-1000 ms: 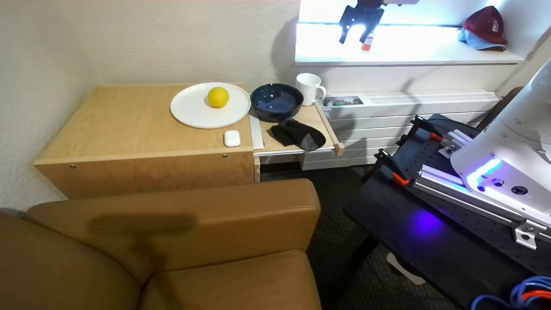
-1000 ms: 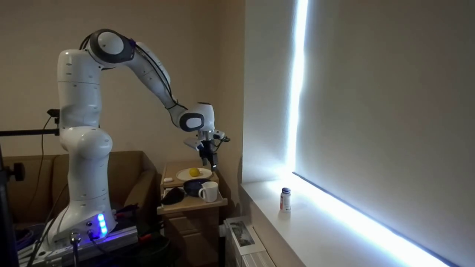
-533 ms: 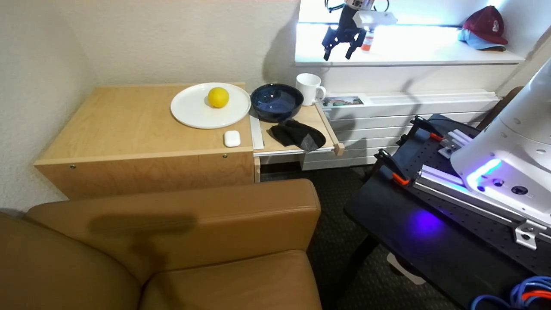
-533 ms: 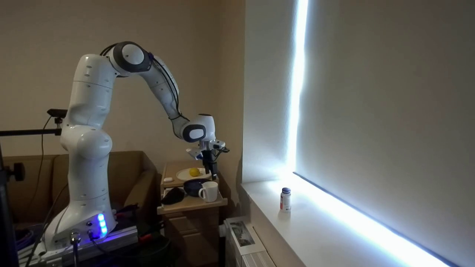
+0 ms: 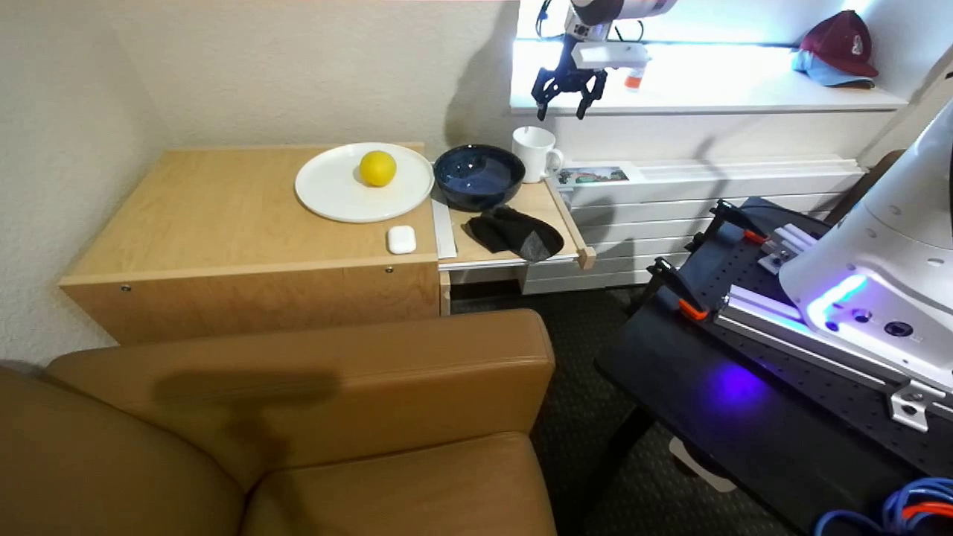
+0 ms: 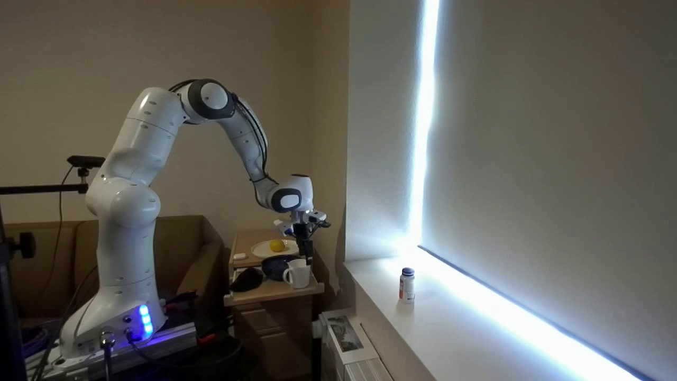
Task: Pick up the cup and place it in the bowl
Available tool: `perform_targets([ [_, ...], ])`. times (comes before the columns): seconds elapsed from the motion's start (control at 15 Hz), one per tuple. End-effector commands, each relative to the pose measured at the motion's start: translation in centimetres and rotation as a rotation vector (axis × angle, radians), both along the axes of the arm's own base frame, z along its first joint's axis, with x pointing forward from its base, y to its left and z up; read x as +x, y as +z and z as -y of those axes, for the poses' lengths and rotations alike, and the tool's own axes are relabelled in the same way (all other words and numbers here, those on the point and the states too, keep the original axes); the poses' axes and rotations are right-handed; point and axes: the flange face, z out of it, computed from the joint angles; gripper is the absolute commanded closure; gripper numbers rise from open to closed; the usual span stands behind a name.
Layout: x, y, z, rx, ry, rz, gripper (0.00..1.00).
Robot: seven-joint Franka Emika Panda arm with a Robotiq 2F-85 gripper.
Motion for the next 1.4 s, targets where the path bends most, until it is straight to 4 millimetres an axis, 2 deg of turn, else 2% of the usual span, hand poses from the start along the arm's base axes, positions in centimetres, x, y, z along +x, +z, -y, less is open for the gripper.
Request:
perform_targets([
  [0.0, 0.2, -0.6, -0.1, -0.01, 0.005, -0.014, 0.0],
  [0.4, 0.2, -3.1, -1.2, -0.039, 0.017, -0.055, 0.0],
  [0.6, -0.3, -5.0, -0.2, -0.075, -0.007, -0.066, 0.0],
  [0.67, -0.6, -4.0, -0.8, -0.042, 0.01, -0.071, 0.0],
  [0.73, -0.7, -4.5, -0.5, -0.053, 0.002, -0.076, 0.0],
  [0.8, -0.8, -4.9, -0.3, -0.059, -0.002, -0.078, 0.25],
  [0.87, -0.8, -4.9, -0.3, -0.062, -0.004, -0.08, 0.26],
  [1.33, -0.7, -4.7, -1.0, -0.049, 0.006, -0.07, 0.76],
])
